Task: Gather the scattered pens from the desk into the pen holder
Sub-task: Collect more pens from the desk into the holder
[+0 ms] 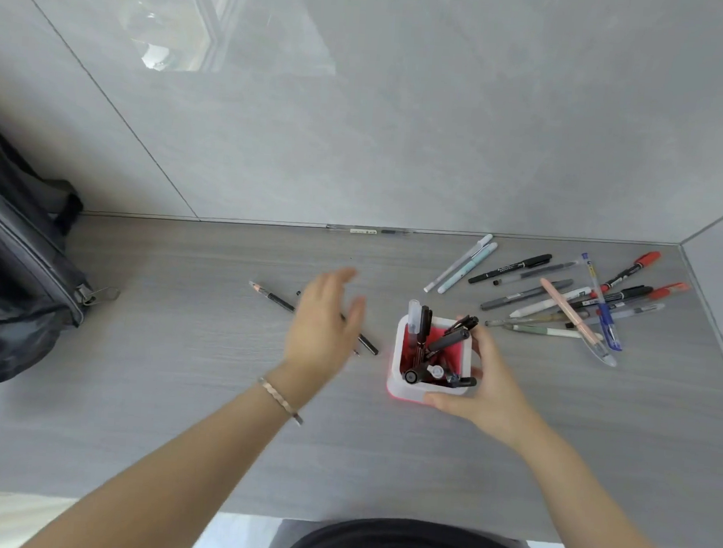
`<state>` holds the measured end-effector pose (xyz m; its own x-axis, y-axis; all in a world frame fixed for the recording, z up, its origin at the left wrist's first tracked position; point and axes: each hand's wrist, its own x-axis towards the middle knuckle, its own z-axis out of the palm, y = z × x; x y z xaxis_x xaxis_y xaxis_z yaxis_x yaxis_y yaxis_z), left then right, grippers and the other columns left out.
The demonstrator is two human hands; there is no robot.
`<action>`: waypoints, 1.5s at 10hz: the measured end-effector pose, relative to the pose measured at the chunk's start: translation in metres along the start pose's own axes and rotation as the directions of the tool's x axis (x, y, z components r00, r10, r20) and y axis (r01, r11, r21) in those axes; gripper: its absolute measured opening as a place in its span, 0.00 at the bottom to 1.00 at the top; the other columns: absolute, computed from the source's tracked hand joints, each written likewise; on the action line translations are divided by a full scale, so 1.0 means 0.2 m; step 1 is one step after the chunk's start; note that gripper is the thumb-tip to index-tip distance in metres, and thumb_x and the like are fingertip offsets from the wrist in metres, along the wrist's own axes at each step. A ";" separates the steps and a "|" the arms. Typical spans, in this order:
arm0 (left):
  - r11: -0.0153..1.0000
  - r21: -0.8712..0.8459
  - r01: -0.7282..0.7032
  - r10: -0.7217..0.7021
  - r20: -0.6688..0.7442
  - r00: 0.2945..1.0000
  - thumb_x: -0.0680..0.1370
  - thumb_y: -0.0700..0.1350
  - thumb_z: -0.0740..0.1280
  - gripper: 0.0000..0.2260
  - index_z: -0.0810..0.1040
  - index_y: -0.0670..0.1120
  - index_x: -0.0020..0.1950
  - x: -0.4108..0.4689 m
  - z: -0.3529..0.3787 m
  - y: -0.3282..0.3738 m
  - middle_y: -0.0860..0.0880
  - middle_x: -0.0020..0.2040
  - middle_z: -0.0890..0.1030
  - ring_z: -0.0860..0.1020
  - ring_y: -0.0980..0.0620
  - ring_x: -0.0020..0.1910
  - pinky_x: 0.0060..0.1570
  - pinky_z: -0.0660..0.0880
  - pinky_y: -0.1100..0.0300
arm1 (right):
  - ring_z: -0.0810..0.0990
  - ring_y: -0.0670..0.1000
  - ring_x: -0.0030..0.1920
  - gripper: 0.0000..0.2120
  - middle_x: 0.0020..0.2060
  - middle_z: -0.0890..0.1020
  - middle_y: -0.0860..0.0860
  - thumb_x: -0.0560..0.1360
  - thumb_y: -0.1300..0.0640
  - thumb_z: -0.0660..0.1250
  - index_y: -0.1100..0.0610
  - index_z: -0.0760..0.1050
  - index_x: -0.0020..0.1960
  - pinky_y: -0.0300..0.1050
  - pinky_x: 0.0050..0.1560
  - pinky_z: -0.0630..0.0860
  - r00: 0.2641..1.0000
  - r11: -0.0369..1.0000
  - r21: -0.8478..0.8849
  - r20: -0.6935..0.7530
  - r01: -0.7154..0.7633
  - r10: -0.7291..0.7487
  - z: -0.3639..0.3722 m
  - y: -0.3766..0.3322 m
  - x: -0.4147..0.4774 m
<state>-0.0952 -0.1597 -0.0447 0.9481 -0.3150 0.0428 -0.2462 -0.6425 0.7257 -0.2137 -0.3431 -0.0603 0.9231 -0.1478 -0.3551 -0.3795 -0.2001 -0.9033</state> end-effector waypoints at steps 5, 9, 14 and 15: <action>0.779 0.233 0.583 -0.598 -0.006 0.802 0.74 0.57 0.63 0.24 0.67 0.38 0.57 0.17 0.09 -0.21 0.38 0.59 0.67 0.70 0.35 0.58 0.53 0.71 0.47 | 0.73 0.37 0.52 0.44 0.55 0.66 0.31 0.62 0.64 0.77 0.46 0.55 0.67 0.20 0.40 0.70 0.999 0.998 0.042 0.011 -0.044 0.044 0.00 -0.05 -0.03; 0.773 0.457 0.440 -0.537 0.102 0.837 0.74 0.35 0.60 0.19 0.62 0.35 0.64 0.25 0.12 -0.16 0.36 0.53 0.78 0.78 0.36 0.52 0.46 0.74 0.51 | 0.74 0.38 0.50 0.45 0.52 0.67 0.31 0.62 0.63 0.77 0.48 0.53 0.70 0.20 0.39 0.71 0.998 0.998 0.024 0.022 -0.055 0.055 0.00 -0.08 -0.04; 0.808 -0.299 0.507 -0.576 -0.228 0.785 0.80 0.41 0.48 0.12 0.70 0.40 0.46 0.12 -0.04 -0.10 0.51 0.29 0.64 0.63 0.56 0.26 0.28 0.63 0.67 | 0.75 0.37 0.50 0.42 0.52 0.67 0.31 0.62 0.63 0.77 0.39 0.54 0.61 0.21 0.41 0.71 1.000 0.999 0.035 0.012 -0.029 0.028 0.00 -0.06 -0.04; 0.696 -0.679 0.233 -0.297 0.023 0.955 0.80 0.35 0.50 0.11 0.68 0.48 0.50 0.04 -0.06 0.16 0.51 0.36 0.70 0.73 0.56 0.34 0.41 0.75 0.64 | 0.75 0.38 0.51 0.41 0.54 0.66 0.31 0.62 0.63 0.77 0.38 0.55 0.59 0.21 0.42 0.71 1.000 0.999 0.038 0.011 -0.025 0.025 0.00 -0.06 -0.04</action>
<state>-0.0929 -0.1747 -0.0124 0.9735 -0.1261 -0.1907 0.1862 -0.0466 0.9814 -0.2159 -0.3389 -0.0479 0.9140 -0.1417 -0.3801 -0.4000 -0.1596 -0.9025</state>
